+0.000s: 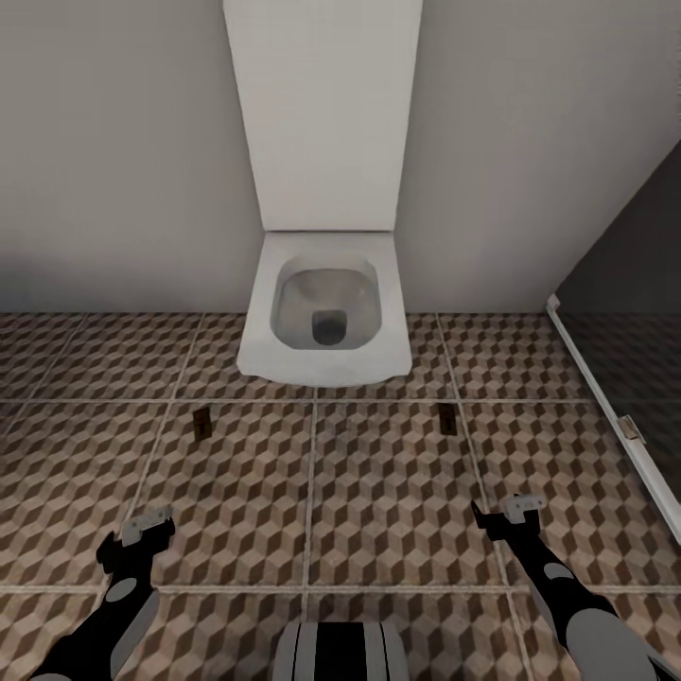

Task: Take the four mousetraps from the cabinet in the bathroom and place them on the bathroom floor. Make sure all four end up on the same floor surface, and ensure that at least two of them are either under or directly next to the same bathroom sink.

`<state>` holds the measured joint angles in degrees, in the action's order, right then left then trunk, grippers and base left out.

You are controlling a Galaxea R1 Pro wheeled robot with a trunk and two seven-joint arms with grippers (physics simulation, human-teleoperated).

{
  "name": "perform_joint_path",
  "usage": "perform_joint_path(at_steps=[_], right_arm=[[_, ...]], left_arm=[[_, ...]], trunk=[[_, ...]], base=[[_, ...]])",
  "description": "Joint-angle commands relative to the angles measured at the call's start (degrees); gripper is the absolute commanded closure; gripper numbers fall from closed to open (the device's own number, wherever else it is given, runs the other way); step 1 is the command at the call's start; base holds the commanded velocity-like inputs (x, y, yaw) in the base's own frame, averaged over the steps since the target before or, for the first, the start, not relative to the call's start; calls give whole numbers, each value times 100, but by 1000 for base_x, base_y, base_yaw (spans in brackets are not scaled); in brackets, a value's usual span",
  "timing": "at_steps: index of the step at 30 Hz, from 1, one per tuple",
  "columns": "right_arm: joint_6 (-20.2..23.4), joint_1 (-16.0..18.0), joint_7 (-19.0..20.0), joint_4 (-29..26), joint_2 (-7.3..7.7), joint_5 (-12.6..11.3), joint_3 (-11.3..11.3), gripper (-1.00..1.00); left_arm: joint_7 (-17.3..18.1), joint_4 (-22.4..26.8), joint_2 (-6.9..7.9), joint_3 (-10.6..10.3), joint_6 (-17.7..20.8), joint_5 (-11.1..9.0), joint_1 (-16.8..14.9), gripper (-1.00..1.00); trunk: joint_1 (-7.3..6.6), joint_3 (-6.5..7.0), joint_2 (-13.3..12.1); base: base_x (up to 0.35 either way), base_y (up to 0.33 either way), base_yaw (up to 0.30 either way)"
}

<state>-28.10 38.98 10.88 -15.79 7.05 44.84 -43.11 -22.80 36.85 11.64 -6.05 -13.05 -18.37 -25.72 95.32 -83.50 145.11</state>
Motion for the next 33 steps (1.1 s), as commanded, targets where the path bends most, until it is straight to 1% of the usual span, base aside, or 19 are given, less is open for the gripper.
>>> perform_joint_path(at_steps=[1, 11, 17, 27, 33], right_arm=[[-20, 4, 45, 1, -2, 17, -49, -100], [-20, 4, 41, 77, -9, 8, -54, -100], [-20, 4, 38, 142, -22, 9, -54, -100], [-20, 4, 22, 237, -28, 4, -63, -100], [-20, 4, 10, 406, -28, -7, -72, -100]], left_arm=[[-41, -2, 8, -47, -31, -61, -3, -100], [-20, -94, 36, -42, -31, -81, -3, -100], [-9, -304, 40, -52, -34, -93, -3, -100], [-6, -419, 5, -74, -30, -97, -3, -100], [-6, -433, -13, -70, -25, -97, -3, -100]], trunk=[[-3, 19, 0], [-29, 241, -14], [-45, 374, -22], [-70, 595, -35], [-86, 728, -43]], base=[[0, 0, 0], [0, 0, 0], [0, 0, 0], [0, 0, 0], [0, 0, 0]])
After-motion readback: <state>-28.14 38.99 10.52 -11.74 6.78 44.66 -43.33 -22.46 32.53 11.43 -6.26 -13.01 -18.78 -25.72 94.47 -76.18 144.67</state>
